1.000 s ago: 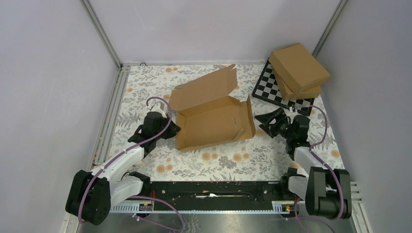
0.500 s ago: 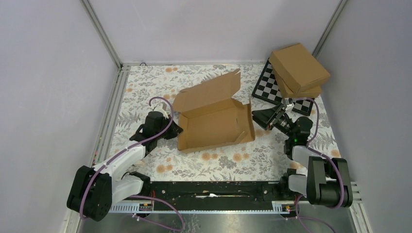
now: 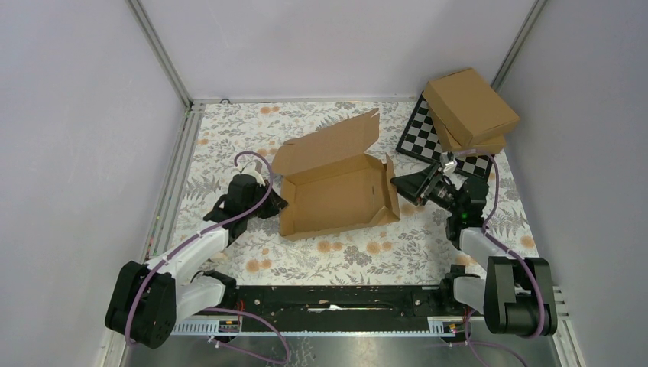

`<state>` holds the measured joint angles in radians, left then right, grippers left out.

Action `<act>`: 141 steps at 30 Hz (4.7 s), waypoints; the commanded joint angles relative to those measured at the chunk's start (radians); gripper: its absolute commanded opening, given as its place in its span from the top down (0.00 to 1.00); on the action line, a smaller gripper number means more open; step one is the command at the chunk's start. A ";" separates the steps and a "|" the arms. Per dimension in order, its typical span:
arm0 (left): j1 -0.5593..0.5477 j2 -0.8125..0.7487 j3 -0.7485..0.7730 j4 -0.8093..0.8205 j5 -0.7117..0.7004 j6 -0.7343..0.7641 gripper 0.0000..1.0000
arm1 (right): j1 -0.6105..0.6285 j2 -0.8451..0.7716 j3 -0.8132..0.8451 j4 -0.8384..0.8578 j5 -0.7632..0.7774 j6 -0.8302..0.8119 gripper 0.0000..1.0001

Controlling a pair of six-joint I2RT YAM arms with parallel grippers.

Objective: Fold the paper box

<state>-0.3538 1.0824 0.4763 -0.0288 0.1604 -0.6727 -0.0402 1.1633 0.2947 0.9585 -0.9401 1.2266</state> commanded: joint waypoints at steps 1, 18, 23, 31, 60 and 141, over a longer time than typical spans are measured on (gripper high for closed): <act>0.004 -0.002 0.061 0.046 -0.025 0.002 1.00 | 0.059 -0.011 0.076 -0.037 -0.045 -0.057 0.43; -0.107 0.028 0.123 -0.073 -0.285 0.058 1.00 | 0.239 -0.028 0.292 -0.746 0.184 -0.563 0.41; -0.121 0.041 0.127 -0.076 -0.305 0.061 1.00 | 0.279 0.016 0.323 -0.835 0.259 -0.646 0.41; -0.139 0.076 0.142 -0.099 -0.360 0.082 1.00 | 0.342 0.112 0.363 -0.911 0.310 -0.713 0.40; -0.244 0.154 0.213 -0.175 -0.522 0.057 1.00 | 0.628 0.342 0.595 -1.261 0.901 -0.862 0.37; -0.289 0.116 0.155 -0.159 -0.550 -0.007 0.52 | 0.694 0.637 0.829 -1.264 1.408 -0.864 0.86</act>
<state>-0.6445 1.2255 0.6113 -0.2005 -0.3935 -0.6952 0.6689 1.8111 1.1229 -0.3187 0.3607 0.3542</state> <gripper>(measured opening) 0.246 0.061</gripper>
